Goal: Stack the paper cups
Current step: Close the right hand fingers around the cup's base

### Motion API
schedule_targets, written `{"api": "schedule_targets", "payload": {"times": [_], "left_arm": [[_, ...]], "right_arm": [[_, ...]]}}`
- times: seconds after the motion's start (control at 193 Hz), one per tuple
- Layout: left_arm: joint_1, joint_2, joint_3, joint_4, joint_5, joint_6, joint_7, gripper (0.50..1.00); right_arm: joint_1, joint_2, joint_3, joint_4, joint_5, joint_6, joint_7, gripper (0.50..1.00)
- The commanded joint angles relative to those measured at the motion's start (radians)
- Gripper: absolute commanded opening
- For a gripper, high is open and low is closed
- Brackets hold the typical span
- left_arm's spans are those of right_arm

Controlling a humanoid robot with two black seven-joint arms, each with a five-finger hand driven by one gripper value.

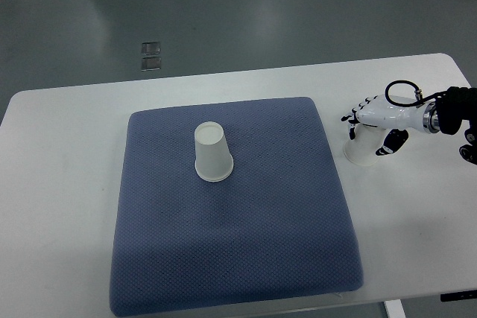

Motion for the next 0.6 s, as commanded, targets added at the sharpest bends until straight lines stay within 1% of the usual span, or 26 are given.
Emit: {"api": "schedule_targets", "payload": {"times": [0.0,0.021,0.047,0.145,0.249,0.326,0.435,0.497,0.523,0.554,0.596], "left_arm": [[0.000,0.000,0.000,0.000,0.000,0.000,-0.001,1.000],[0.000,0.000,0.000,0.000,0.000,0.000,-0.001,1.000],[0.000,0.000,0.001,0.000,0.000,0.000,-0.001,1.000],[0.000,0.000,0.000,0.000,0.000,0.000,-0.001,1.000],[0.000,0.000,0.000,0.000,0.000,0.000,0.000,1.000],[0.000,0.000,0.000,0.000,0.000,0.000,0.000,1.000],[0.000,0.000,0.001,0.000,0.000,0.000,0.000,1.000],[0.000,0.000,0.000,0.000,0.000,0.000,0.000,1.000],[0.000,0.000,0.001,0.000,0.000,0.000,0.000,1.000],[0.000,0.000,0.000,0.000,0.000,0.000,-0.001,1.000],[0.000,0.000,0.001,0.000,0.000,0.000,0.000,1.000]], "right_arm": [[0.001,0.003,-0.017,0.001,0.000,0.000,0.007,0.830],[0.001,0.003,-0.020,0.000,0.000,0.000,0.008,0.823],[0.001,0.003,-0.025,0.000,-0.002,-0.001,0.011,0.801],[-0.001,0.006,-0.026,0.000,-0.002,-0.001,0.013,0.764],[-0.001,0.011,-0.029,0.000,-0.002,-0.001,0.015,0.770],[0.004,0.011,-0.043,0.000,-0.002,-0.001,0.016,0.805],[0.006,0.011,-0.043,0.000,-0.002,-0.001,0.019,0.799],[0.004,0.012,-0.043,0.000,-0.009,-0.001,0.022,0.782],[0.004,0.012,-0.043,0.000,-0.011,-0.001,0.022,0.760],[0.006,0.012,-0.043,0.000,-0.011,-0.001,0.022,0.752],[0.006,0.012,-0.043,0.000,-0.011,0.000,0.022,0.717]]}}
